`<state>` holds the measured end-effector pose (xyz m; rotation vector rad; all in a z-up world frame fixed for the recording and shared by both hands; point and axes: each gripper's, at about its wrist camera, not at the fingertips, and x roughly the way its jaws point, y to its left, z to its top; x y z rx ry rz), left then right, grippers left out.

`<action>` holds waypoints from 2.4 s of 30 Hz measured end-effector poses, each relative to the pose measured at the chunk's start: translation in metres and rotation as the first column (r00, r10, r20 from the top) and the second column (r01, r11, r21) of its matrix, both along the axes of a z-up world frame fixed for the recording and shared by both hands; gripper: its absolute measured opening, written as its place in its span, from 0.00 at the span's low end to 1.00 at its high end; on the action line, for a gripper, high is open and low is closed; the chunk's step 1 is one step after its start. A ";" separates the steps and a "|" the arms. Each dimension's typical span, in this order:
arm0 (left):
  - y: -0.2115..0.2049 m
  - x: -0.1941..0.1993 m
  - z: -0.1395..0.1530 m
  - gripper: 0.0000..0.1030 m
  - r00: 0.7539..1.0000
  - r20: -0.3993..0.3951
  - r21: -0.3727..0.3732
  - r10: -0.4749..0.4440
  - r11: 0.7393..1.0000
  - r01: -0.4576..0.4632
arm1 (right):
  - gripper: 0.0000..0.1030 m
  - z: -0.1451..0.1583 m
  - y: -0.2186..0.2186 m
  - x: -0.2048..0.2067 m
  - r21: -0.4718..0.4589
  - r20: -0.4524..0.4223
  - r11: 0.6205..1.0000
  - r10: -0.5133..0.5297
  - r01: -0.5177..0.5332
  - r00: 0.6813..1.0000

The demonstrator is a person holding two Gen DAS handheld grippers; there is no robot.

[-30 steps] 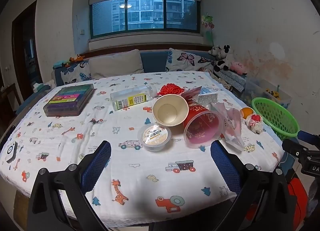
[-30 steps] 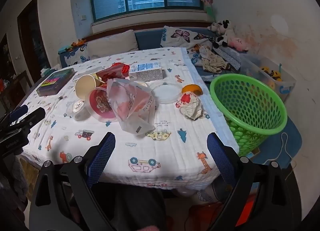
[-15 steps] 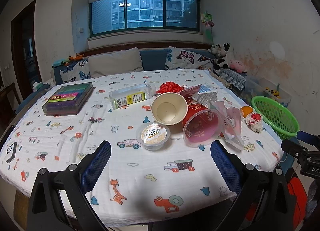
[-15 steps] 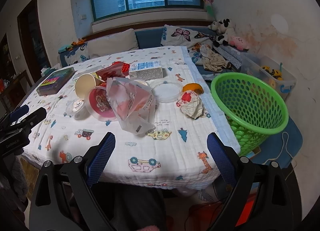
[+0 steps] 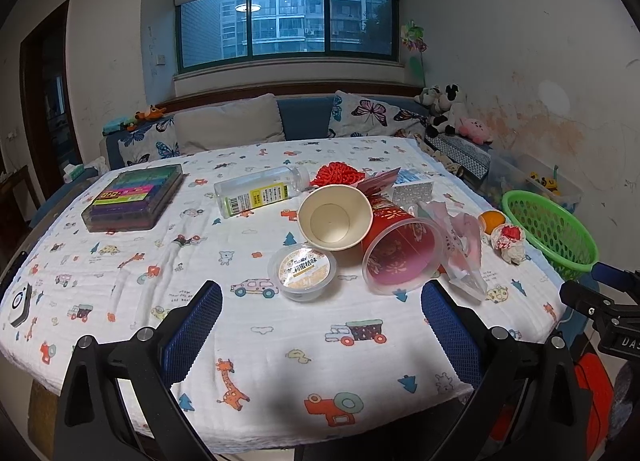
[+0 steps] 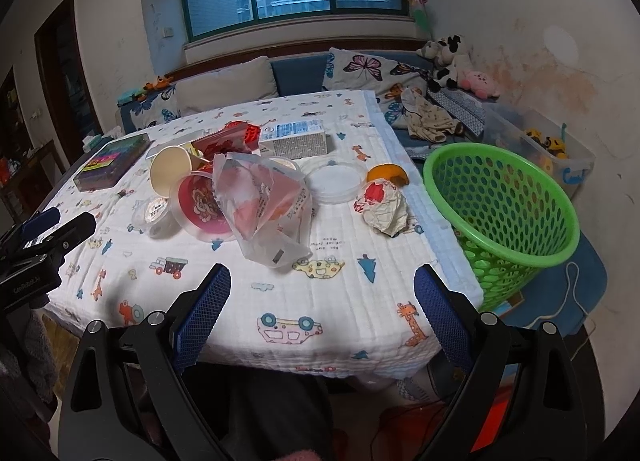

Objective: Collect trash

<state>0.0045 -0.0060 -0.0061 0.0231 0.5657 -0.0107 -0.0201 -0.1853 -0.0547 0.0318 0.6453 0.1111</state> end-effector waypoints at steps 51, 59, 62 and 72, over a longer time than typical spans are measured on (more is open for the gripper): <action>0.020 0.048 -0.008 0.94 0.997 -0.072 -0.030 0.031 0.999 -0.033 | 0.86 -0.006 0.009 0.045 0.011 -0.050 0.998 0.063 -0.063 0.997; 0.034 0.055 -0.014 0.94 0.995 -0.093 -0.042 0.035 0.998 -0.039 | 0.78 -0.019 0.034 0.062 0.014 -0.083 0.991 0.135 -0.134 0.987; 0.038 0.058 -0.020 0.94 0.994 -0.104 -0.042 0.035 0.998 -0.039 | 0.74 -0.024 0.043 0.072 -0.005 -0.082 0.989 0.145 -0.146 0.986; 0.043 0.086 -0.042 0.94 0.982 -0.184 -0.058 -0.041 0.998 0.031 | 0.60 -0.039 0.056 0.098 -0.055 -0.101 0.986 0.149 -0.155 0.984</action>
